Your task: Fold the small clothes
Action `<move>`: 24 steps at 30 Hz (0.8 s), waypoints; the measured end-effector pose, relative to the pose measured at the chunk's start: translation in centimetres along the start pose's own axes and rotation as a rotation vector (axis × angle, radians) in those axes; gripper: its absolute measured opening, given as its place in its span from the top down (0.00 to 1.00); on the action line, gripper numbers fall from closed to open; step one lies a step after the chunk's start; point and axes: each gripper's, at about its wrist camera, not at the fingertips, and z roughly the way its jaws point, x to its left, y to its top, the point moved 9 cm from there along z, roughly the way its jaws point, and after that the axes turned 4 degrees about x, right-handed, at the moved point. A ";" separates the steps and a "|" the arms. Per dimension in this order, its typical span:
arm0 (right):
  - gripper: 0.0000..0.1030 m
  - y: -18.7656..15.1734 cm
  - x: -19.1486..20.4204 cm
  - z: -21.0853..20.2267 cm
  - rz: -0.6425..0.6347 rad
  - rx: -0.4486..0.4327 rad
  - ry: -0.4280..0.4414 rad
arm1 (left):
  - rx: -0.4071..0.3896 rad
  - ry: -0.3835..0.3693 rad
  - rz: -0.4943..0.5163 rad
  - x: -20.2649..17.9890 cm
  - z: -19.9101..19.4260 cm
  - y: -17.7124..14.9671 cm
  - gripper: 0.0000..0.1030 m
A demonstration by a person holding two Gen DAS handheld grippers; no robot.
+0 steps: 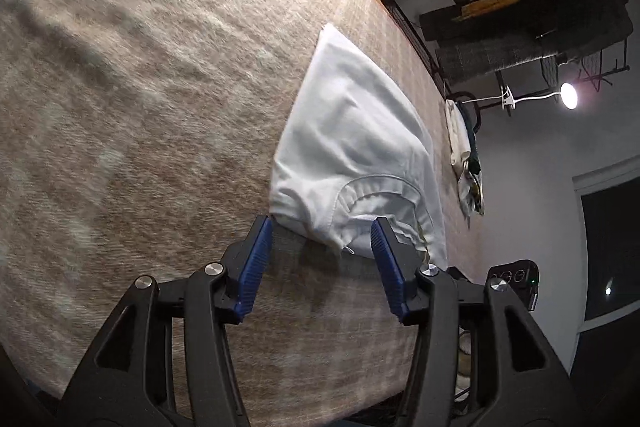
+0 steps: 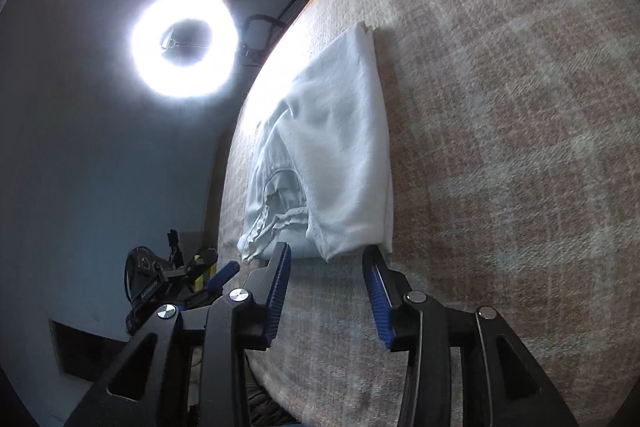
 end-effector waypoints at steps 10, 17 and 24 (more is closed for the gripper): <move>0.96 0.2 0.3 0.3 -0.016 0.006 0.000 | 0.011 0.023 0.052 -1.0 0.4 -0.1 0.97; 0.97 -0.4 1.7 -0.9 -0.063 0.015 -0.011 | 0.038 0.106 0.095 0.8 0.6 -1.1 0.96; 0.88 -2.1 0.8 0.9 -0.141 0.118 -0.216 | 0.028 0.214 0.185 0.1 -0.6 -1.9 0.96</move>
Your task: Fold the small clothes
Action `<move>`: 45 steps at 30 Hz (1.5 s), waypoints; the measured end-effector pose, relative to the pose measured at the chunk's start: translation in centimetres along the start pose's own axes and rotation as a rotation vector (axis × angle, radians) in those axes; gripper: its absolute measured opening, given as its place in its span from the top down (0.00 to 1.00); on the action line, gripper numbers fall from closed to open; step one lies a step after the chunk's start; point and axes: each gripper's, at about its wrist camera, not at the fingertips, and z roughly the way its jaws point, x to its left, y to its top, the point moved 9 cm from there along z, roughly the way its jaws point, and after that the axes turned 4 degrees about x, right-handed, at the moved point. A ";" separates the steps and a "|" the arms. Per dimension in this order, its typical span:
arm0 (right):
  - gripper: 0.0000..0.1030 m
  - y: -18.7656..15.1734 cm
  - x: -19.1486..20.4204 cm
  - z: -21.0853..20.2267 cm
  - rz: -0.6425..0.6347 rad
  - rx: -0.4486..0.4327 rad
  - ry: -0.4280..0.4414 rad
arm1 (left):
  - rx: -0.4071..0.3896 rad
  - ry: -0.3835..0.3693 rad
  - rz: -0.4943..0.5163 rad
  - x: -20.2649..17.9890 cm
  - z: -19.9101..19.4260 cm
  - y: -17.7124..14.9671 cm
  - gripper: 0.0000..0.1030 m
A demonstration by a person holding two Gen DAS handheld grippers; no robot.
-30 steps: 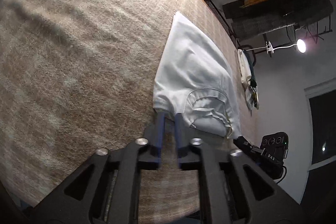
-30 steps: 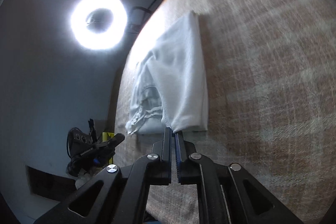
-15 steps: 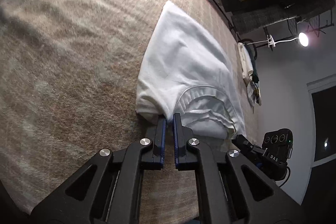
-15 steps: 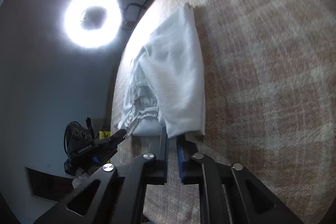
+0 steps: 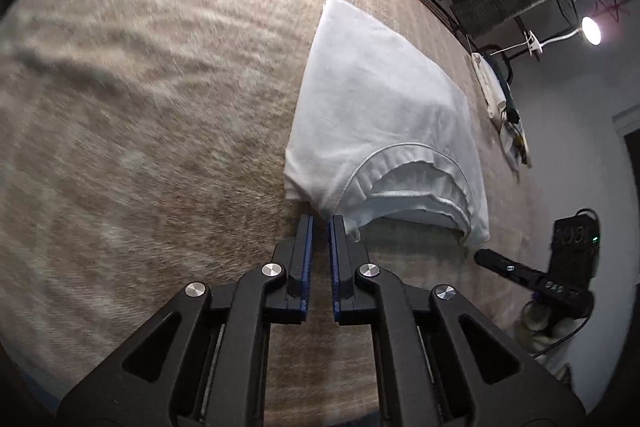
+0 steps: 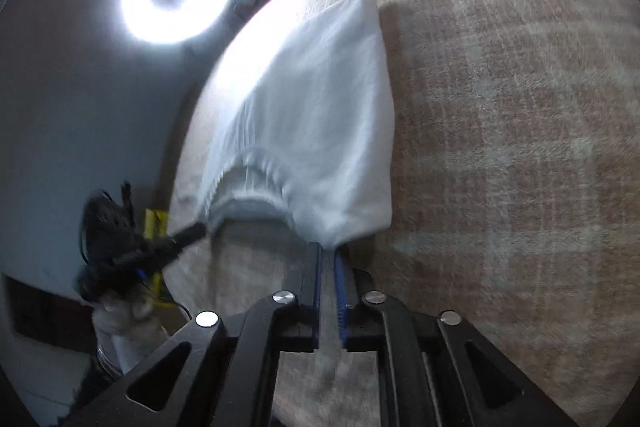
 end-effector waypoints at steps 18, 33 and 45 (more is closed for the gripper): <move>0.94 10.3 10.1 2.0 -0.403 -0.225 -0.121 | -0.160 0.076 0.263 -11.4 3.6 7.8 0.96; 0.94 10.1 7.3 7.3 -0.426 -0.086 -0.153 | -0.072 0.069 0.191 -8.5 7.4 7.3 0.96; 0.88 14.8 5.9 6.0 -0.343 -0.168 -0.134 | -0.083 0.108 0.208 -7.3 6.3 7.0 0.96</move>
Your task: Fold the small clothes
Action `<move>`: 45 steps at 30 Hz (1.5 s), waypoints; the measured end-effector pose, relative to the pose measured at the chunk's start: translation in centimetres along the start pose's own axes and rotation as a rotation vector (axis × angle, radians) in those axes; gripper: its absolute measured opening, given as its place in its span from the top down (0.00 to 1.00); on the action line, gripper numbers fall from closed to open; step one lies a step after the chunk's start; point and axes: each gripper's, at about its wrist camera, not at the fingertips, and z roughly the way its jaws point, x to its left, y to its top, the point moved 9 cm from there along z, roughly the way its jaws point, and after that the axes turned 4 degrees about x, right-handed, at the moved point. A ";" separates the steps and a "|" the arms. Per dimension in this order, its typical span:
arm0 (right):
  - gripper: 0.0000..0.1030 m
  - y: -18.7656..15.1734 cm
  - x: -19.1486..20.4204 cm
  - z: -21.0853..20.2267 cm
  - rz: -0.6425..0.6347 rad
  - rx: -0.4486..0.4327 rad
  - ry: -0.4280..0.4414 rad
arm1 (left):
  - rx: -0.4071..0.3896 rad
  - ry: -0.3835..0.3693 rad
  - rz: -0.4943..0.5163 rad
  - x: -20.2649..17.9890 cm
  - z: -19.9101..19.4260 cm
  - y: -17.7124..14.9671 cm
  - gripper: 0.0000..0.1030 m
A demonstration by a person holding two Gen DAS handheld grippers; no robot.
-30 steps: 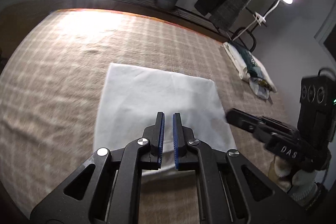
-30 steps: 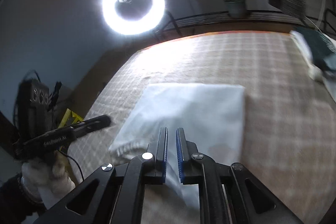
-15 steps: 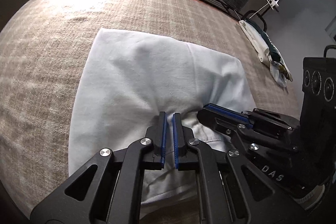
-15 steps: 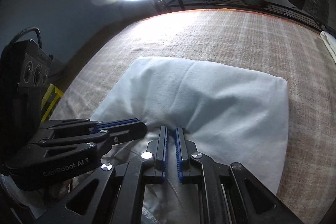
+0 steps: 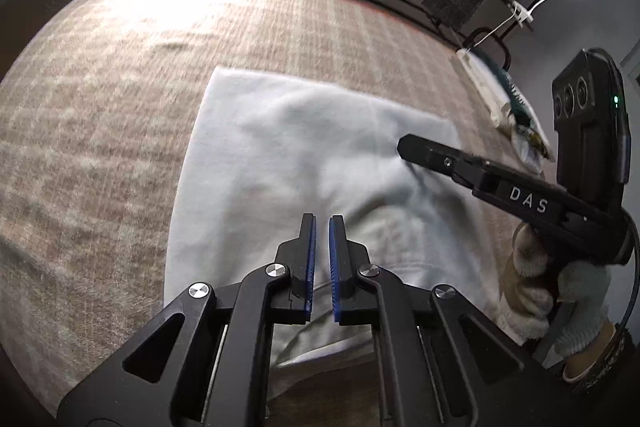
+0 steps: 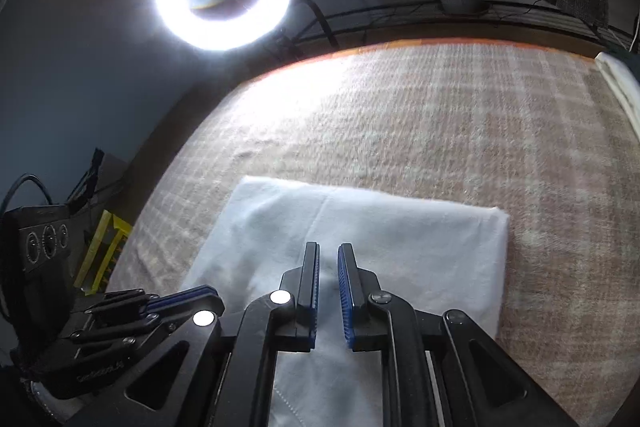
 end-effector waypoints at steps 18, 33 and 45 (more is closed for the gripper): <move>0.76 1.2 -11.0 -4.2 0.312 -0.097 0.028 | -0.072 -0.018 -0.123 7.2 -5.3 -0.8 0.95; 0.57 1.2 -11.3 -4.0 0.313 -0.068 -0.082 | -0.067 -0.073 -0.234 9.0 -5.5 -0.2 0.46; 0.60 -6.0 -9.9 -3.2 0.450 0.034 0.213 | 0.029 -0.234 -0.398 9.4 -1.4 0.5 0.46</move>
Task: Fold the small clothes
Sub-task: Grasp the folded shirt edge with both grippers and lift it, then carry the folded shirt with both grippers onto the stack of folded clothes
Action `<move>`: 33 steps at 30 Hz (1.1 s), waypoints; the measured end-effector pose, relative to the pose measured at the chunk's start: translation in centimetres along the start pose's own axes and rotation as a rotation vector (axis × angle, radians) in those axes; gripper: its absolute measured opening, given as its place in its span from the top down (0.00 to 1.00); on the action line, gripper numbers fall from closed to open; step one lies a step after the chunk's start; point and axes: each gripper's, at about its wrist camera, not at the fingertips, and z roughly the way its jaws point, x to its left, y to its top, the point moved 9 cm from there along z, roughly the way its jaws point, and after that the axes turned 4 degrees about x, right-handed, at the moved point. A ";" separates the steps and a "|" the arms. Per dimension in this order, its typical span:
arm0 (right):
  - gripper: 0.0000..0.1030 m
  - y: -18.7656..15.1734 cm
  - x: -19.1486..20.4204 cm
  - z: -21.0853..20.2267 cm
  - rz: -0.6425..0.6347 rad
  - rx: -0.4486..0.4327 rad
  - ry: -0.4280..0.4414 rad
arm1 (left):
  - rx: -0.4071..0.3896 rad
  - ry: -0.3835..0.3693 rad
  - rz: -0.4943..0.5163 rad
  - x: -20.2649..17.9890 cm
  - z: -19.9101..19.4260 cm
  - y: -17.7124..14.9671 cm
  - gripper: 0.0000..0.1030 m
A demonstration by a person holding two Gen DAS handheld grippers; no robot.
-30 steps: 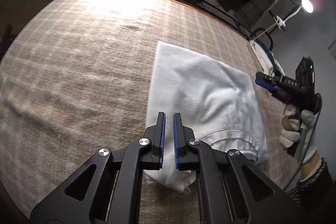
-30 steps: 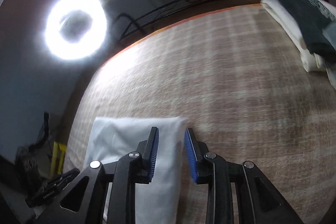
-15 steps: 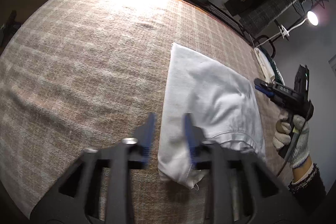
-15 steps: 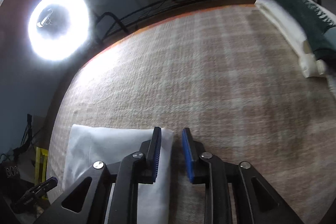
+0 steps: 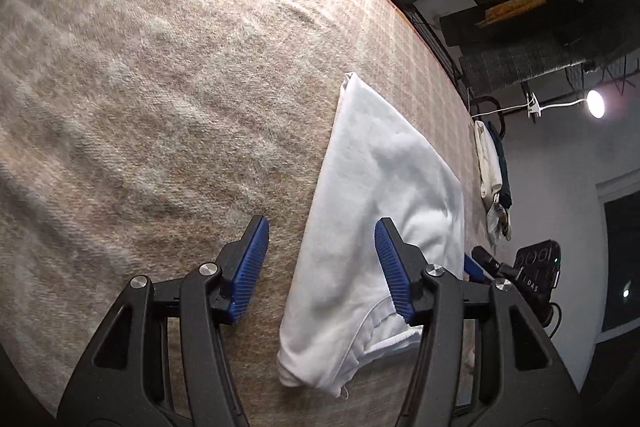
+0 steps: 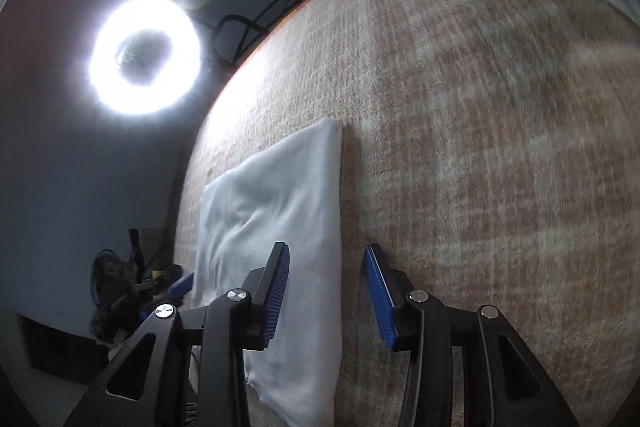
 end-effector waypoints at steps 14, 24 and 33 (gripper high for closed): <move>0.84 -1.0 0.7 1.9 0.028 0.031 0.080 | 0.021 0.056 0.062 -2.9 3.2 0.8 0.80; 0.94 -0.3 4.3 1.9 -0.106 -0.007 -0.063 | -0.041 0.138 0.194 -5.3 2.4 0.5 0.89; 0.95 -0.4 8.8 0.6 -0.235 -0.065 -0.143 | -0.083 0.104 0.275 -9.2 1.0 -0.3 0.90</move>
